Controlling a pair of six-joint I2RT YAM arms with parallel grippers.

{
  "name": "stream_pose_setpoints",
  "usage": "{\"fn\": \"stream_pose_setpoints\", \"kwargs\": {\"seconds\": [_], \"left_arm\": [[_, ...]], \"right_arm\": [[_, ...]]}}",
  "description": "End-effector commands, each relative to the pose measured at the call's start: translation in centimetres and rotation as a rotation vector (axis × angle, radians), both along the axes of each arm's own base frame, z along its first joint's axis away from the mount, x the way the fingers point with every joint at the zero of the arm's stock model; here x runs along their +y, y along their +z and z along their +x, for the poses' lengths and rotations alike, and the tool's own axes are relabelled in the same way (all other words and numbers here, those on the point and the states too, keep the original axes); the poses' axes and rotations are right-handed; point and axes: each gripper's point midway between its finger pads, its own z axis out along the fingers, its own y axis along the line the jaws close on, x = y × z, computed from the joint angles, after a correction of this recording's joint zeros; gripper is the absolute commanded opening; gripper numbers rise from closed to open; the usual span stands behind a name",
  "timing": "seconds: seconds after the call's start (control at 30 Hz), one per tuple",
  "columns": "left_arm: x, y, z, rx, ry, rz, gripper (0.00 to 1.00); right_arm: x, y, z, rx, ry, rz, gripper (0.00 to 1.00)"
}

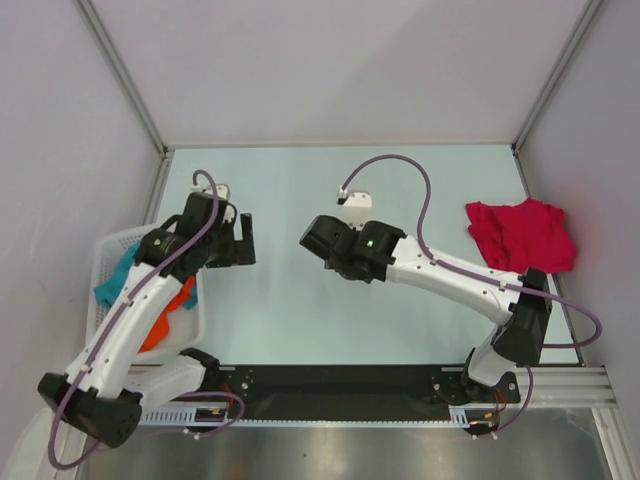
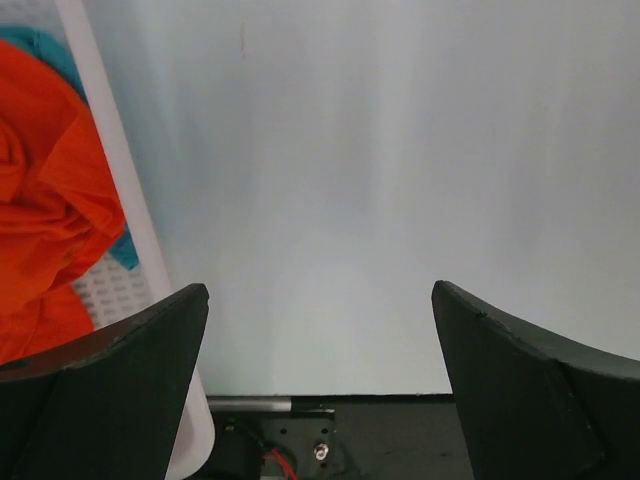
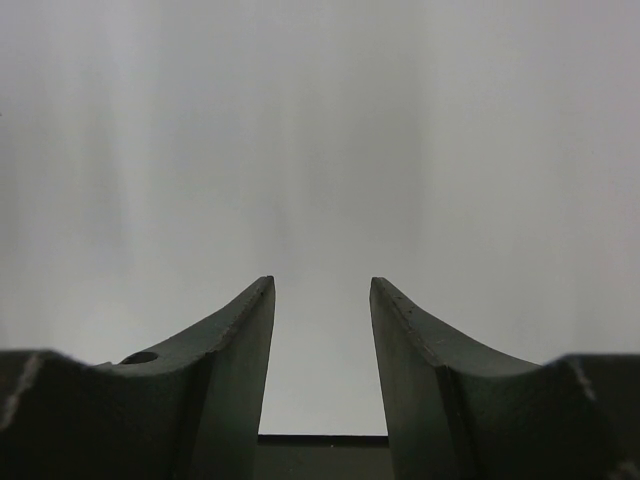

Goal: Fold and stack the t-shirts
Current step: Grab crumpled tshirt from bin with the left arm

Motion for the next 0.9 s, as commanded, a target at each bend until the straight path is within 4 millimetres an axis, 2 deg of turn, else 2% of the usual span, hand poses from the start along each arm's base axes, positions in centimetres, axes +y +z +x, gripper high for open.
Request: {"fn": "stream_pose_setpoints", "kwargs": {"seconds": [0.0, 0.17, 0.33, 0.47, 0.6, 0.87], "left_arm": [[2.5, -4.5, -0.5, 0.181, 0.126, 0.156, 0.99], [2.2, -4.8, 0.0, 0.169, 0.183, 0.116, 0.99], [4.6, -6.2, 0.3, 0.189, 0.311, 0.116, 1.0], [6.2, -5.8, 0.0, 0.174, 0.367, 0.171, 1.0], [7.5, -6.3, -0.5, 0.207, 0.384, 0.189, 0.99], [7.9, -7.8, -1.5, 0.245, 0.417, 0.17, 1.0]], "right_arm": [[-0.9, 1.1, 0.4, -0.031, -0.025, 0.019, 0.49], [-3.6, 0.8, 0.2, -0.029, -0.069, 0.015, 0.5], [-6.1, 1.0, -0.2, -0.037, -0.101, 0.035, 0.5], [-7.7, 0.9, -0.3, -0.046, -0.125, 0.043, 0.5], [-8.5, 0.6, -0.5, -0.041, -0.131, 0.056, 0.5], [-10.0, 0.7, -0.8, -0.049, -0.136, 0.056, 0.51]]}}
